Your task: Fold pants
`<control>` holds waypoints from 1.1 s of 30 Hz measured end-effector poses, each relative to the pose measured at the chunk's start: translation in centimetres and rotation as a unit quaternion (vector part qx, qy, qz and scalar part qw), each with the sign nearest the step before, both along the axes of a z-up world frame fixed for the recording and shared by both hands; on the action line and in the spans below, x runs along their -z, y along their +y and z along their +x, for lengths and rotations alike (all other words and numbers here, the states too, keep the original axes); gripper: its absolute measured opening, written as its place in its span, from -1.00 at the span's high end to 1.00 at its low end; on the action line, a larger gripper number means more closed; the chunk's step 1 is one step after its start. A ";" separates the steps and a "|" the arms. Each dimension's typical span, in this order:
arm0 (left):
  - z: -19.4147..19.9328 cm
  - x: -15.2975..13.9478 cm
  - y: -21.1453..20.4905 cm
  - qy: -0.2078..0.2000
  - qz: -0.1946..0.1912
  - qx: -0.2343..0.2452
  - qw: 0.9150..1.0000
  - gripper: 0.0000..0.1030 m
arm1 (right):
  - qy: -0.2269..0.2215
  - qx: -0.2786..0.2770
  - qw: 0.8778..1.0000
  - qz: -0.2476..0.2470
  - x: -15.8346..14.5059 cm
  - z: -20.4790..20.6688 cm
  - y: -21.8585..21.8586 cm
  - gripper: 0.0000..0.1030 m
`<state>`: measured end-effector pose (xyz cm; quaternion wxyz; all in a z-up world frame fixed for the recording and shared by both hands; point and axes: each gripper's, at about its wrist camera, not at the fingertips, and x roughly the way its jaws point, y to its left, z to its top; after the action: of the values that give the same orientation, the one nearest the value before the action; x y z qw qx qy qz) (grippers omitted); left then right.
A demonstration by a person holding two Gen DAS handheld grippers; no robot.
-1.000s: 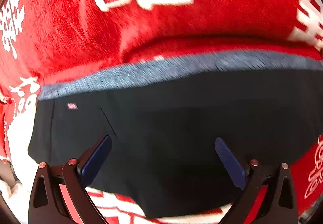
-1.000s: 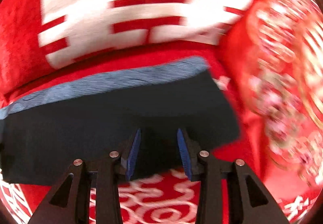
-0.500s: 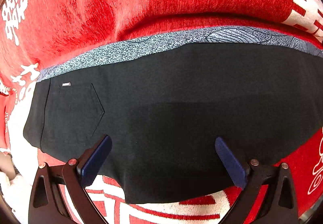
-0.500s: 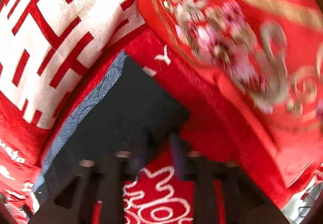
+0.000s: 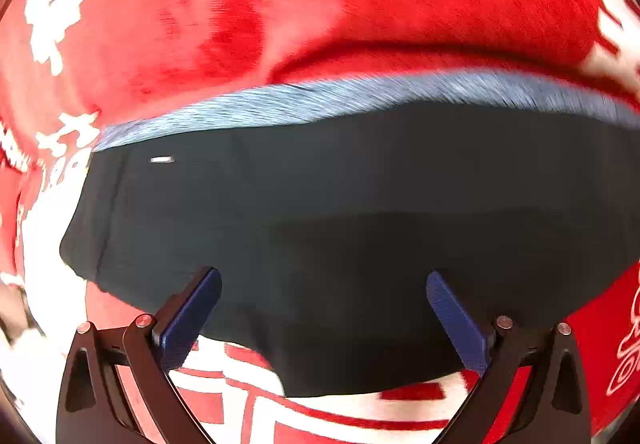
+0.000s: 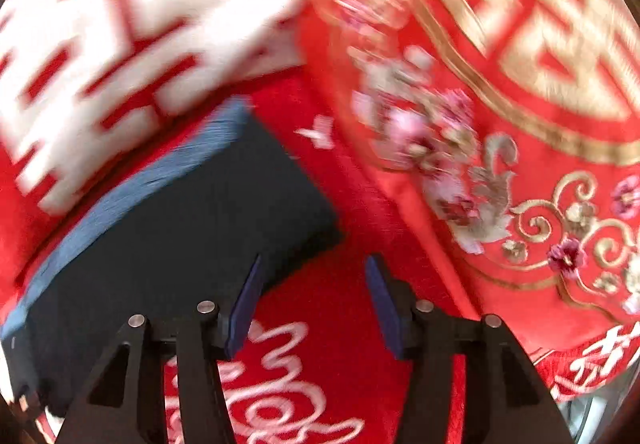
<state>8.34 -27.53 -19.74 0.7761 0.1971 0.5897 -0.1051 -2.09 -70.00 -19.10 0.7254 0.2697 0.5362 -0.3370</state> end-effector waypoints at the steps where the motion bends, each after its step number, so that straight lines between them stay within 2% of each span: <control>1: 0.3 -0.2 0.6 0.002 -0.003 -0.010 1.000 -1.00 | -0.010 -0.037 0.999 0.005 -0.4 1.1 1.7 -0.11; 5: 1.5 0.5 2.4 0.016 0.017 -0.037 0.999 -1.00 | -0.027 -0.138 0.990 0.031 0.4 5.7 7.6 -0.10; 8: 0.7 1.1 2.8 0.017 0.028 -0.022 0.999 -1.00 | -0.025 -0.197 0.979 0.035 1.6 8.8 11.7 -0.10; 10: -0.5 1.7 2.7 0.015 0.037 0.000 0.999 -1.00 | 0.010 -0.234 0.972 0.033 3.0 10.0 14.6 -0.10; 12: -2.0 2.0 2.3 -0.011 0.043 0.018 0.999 -1.00 | 0.040 -0.247 0.968 0.029 4.3 9.9 16.1 -0.09; 13: -2.7 1.9 2.0 -0.021 0.052 0.032 0.998 -1.00 | 0.027 -0.249 0.968 0.010 4.2 9.3 16.4 -0.09; 16: -3.5 1.6 1.5 -0.034 0.059 0.047 0.997 -1.00 | 0.029 -0.250 0.968 0.018 3.9 8.6 16.6 -0.09; 20: -2.8 0.6 1.6 0.006 0.039 0.023 0.999 -1.00 | 0.023 -0.232 0.971 0.052 3.7 7.8 14.6 -0.10; 21: -3.0 0.2 1.5 0.011 0.034 0.021 0.999 -1.00 | 0.021 -0.228 0.972 0.058 2.8 7.6 14.6 -0.10; 26: -3.9 -1.1 -0.5 0.012 0.040 0.048 0.998 -1.00 | 0.002 -0.194 0.976 0.094 1.8 3.9 13.8 -0.18; 28: -4.5 -1.2 -1.9 0.024 0.045 0.055 0.997 -1.00 | 0.001 -0.178 0.978 0.111 1.6 1.9 13.0 -0.20; 32: -5.5 -1.7 -4.5 0.035 0.030 0.064 0.997 -1.00 | -0.008 -0.150 0.980 0.130 0.7 -2.2 11.3 -0.25; 33: -5.9 -1.8 -5.4 0.038 0.027 0.068 0.997 -1.00 | -0.010 -0.145 0.981 0.131 0.7 -2.2 10.9 -0.25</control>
<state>2.47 -32.95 -17.93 0.7387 0.2535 0.6065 -0.1490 -4.26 -59.06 -19.83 0.7301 0.2850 0.6022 -0.1518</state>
